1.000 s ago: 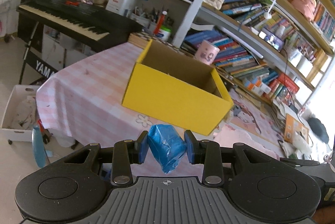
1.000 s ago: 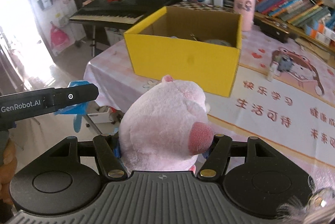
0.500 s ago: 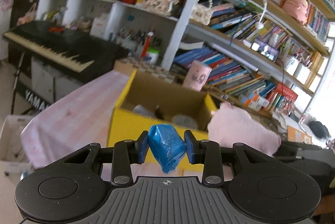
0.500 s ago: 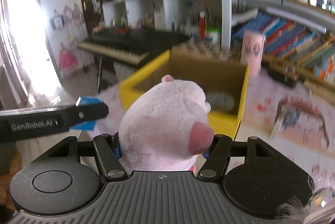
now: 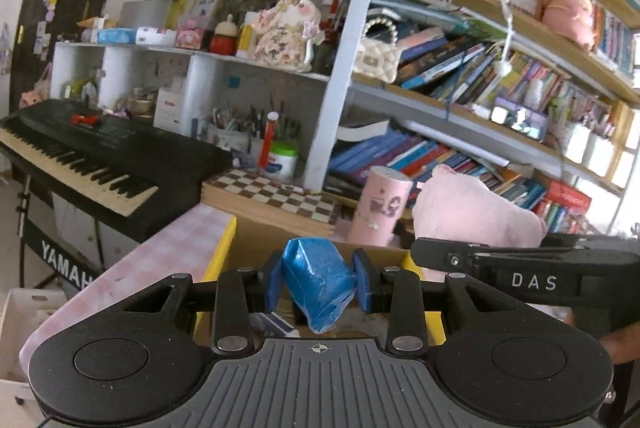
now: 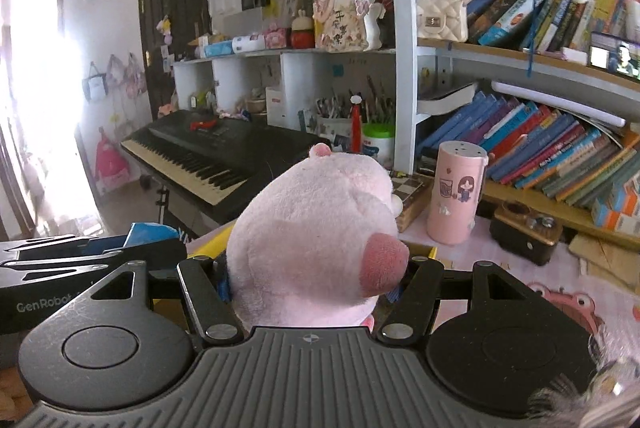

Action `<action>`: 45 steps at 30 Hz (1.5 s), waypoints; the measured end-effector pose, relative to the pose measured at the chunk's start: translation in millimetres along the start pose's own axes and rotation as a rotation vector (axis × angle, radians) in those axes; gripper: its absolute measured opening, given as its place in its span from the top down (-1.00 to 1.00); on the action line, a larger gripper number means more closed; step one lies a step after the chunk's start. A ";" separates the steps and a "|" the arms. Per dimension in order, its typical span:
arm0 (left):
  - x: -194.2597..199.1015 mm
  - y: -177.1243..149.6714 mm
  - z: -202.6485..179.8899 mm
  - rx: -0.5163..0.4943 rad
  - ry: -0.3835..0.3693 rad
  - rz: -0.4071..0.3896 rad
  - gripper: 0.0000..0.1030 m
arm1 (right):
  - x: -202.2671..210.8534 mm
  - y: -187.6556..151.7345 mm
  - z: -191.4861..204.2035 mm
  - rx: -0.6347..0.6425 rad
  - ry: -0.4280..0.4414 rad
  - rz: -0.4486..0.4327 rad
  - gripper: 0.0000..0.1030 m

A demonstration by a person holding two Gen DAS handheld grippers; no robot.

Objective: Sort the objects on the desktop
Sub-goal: 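Open the right gripper to drop the pig while the left gripper releases the cloth into the box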

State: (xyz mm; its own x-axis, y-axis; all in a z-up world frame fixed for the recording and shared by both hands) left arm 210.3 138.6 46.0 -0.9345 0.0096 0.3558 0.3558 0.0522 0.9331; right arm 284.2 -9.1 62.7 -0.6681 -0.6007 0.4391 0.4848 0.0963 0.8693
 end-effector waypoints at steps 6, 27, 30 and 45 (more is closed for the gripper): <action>-27.8 -14.5 -3.6 -0.027 0.044 0.071 0.34 | -59.8 -6.5 -3.4 0.111 0.008 0.170 -0.23; -70.5 -52.8 -17.0 -0.146 0.083 0.288 0.33 | -175.2 -43.7 22.2 0.222 0.099 0.528 -0.39; -64.2 -50.2 -14.2 -0.123 0.100 0.259 0.29 | -167.2 -37.1 24.4 0.235 0.085 0.484 -0.63; 2.1 -8.1 6.3 -0.050 0.167 0.017 -0.78 | -58.0 12.5 20.1 0.046 0.047 0.112 -0.66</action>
State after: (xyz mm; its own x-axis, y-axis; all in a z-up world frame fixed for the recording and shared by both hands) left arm 205.4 144.5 38.9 -0.9153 -0.1566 0.3710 0.3751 0.0038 0.9270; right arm 317.6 42.8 52.7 -0.5839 -0.6204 0.5236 0.5272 0.2006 0.8257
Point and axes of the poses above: each gripper's, at about its wrist camera, not at the fingertips, and x roughly against the way its jaws point, z to its left, y to its top, the point moved 4 cm from there along -x, roughly the way its jaws point, and after that the axes turned 11 degrees about -x, right-handed, at the moved point
